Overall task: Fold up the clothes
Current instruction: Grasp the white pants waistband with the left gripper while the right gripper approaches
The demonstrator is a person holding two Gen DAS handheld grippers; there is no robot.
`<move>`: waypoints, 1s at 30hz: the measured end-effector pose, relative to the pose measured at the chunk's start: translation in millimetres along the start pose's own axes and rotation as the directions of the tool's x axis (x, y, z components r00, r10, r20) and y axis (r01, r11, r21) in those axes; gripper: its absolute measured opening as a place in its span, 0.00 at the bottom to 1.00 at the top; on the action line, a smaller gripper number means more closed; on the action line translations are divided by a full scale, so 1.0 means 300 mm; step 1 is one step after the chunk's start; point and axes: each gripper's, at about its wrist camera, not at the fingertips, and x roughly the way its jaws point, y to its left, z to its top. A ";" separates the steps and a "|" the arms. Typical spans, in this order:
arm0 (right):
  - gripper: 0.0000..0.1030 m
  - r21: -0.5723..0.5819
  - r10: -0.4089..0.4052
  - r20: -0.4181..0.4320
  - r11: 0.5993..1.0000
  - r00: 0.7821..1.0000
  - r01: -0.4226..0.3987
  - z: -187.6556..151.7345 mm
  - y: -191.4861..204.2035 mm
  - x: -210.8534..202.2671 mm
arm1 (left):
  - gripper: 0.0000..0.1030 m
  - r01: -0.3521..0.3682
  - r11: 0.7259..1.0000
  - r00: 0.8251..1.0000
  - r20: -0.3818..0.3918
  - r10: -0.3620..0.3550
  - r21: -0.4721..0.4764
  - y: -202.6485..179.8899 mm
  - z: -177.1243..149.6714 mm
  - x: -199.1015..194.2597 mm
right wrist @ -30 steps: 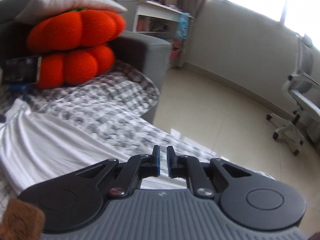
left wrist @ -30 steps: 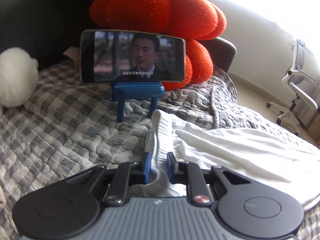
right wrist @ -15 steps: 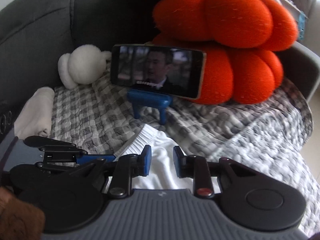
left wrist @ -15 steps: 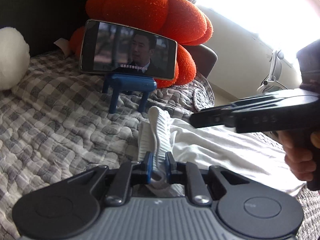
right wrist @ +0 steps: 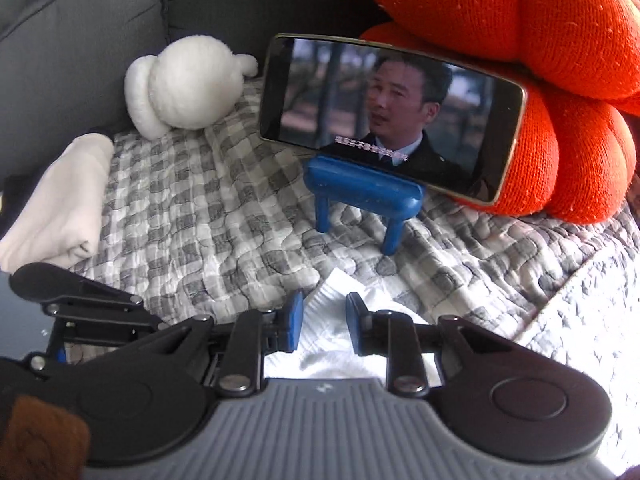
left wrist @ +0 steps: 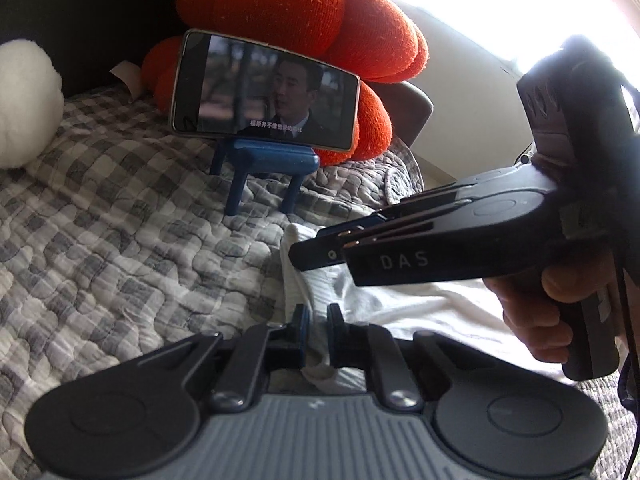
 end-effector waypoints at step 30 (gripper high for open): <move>0.25 0.045 0.057 0.041 0.997 0.998 -0.059 -0.007 -0.064 0.062 | 0.66 0.032 0.999 0.999 -0.029 -0.033 -0.040 0.046 0.041 -0.052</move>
